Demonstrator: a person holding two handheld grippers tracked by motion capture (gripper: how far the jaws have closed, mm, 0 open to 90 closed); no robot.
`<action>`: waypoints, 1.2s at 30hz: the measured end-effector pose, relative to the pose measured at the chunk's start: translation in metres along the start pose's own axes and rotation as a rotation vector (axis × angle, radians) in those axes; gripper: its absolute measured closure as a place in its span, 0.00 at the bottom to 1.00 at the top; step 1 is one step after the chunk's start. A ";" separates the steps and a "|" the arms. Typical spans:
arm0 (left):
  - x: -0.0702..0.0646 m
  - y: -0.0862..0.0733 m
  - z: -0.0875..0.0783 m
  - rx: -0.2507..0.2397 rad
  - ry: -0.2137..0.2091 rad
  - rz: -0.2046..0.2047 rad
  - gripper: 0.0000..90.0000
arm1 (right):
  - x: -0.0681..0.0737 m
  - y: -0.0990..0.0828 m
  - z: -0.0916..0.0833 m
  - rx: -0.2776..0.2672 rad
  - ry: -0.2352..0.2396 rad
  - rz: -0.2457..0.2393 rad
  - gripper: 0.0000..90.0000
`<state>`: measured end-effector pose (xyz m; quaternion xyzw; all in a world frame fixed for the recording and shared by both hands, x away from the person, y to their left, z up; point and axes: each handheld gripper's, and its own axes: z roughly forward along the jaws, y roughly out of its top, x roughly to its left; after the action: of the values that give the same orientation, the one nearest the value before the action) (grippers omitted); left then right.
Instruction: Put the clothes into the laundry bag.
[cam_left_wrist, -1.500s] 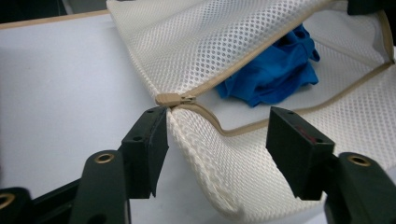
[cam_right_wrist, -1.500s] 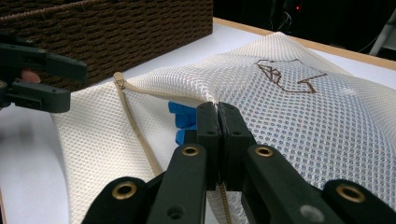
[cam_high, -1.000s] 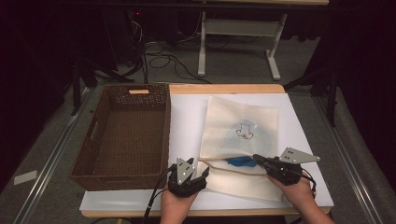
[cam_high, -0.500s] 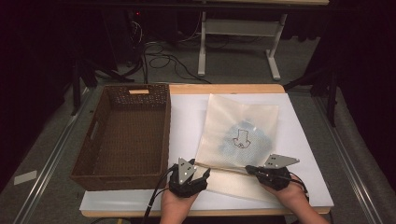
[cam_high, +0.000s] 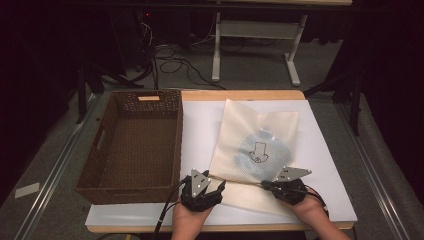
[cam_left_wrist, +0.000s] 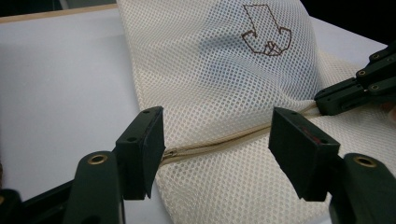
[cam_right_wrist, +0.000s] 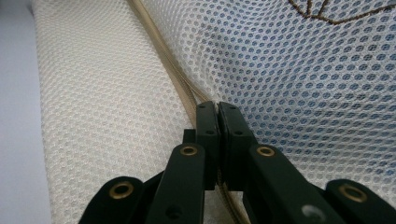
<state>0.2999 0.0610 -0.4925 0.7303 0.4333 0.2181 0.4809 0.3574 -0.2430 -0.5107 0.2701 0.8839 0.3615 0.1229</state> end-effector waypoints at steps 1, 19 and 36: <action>0.000 0.000 0.000 0.000 0.001 0.002 0.40 | 0.000 0.000 0.000 -0.002 0.001 0.000 0.98; 0.000 -0.001 0.002 0.013 -0.002 0.000 0.40 | 0.001 0.002 -0.006 -0.034 -0.007 0.009 0.93; -0.002 0.004 0.007 0.006 -0.026 0.005 0.39 | -0.021 -0.007 -0.065 -0.240 -0.111 0.161 0.69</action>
<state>0.3055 0.0548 -0.4915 0.7356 0.4259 0.2086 0.4837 0.3450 -0.2963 -0.4696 0.3432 0.8016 0.4578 0.1733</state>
